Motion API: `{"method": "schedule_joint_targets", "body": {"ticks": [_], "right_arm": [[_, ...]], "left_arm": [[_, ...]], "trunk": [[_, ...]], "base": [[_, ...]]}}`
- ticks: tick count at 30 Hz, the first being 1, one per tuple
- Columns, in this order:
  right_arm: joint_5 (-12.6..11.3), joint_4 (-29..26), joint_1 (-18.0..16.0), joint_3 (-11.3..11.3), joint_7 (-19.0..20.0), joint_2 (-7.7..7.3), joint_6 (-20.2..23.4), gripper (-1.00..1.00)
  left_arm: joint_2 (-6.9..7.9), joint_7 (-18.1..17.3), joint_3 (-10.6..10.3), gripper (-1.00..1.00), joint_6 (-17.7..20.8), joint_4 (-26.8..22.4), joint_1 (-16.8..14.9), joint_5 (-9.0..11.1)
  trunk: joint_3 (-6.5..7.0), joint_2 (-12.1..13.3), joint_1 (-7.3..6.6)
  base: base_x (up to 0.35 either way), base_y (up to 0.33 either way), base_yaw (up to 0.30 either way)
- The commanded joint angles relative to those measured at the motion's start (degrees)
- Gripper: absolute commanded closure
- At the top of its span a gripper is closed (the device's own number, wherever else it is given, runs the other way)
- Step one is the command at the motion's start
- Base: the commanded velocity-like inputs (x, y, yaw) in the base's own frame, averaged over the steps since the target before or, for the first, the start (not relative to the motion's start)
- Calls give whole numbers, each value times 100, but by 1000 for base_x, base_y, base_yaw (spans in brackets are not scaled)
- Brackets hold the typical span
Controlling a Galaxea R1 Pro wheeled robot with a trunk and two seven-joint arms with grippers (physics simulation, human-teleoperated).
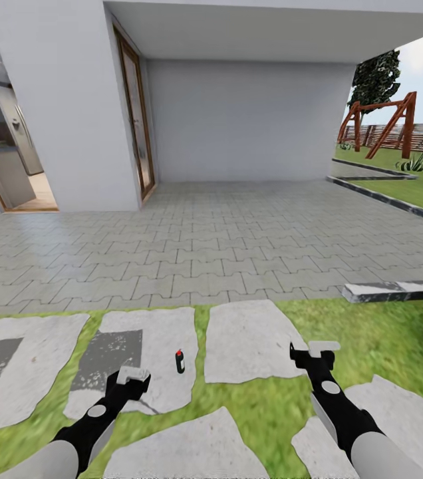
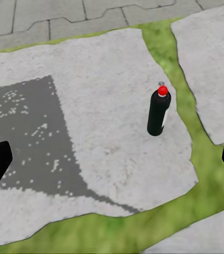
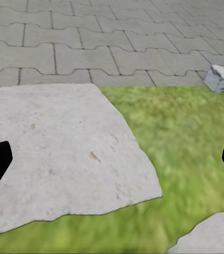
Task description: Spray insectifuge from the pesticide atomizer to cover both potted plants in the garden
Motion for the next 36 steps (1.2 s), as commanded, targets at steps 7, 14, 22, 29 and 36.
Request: {"method": "schedule_joint_targets", "body": {"ticks": [7,14,22,29,36], "right_arm": [[1,19,-4,26,-36,-1,-12,-100],[-8,17,-3,17,-36,-13,-12,-100],[-8,15,-3,16,-36,-10,-12,-100],[-8,17,-4,16,-36,-10,-12,-100],[-8,17,-4,16,-36,-10,-12,-100]], "left_arm": [[6,-9,22,-100,-532,47,26,-35],[5,-3,39,-100,-792,76,18,-23],[0,2,48,-100,-801,76,18,-26],[-3,3,48,-100,-798,76,18,-27],[-3,9,48,-100,-801,76,18,-23]], "trunk": [[-131,-284,153],[-300,-565,307],[-516,-886,483],[-718,-1050,578],[-936,-1060,596]], "base": [[0,0,0],[0,0,0],[0,0,0],[0,0,0],[0,0,0]]}}
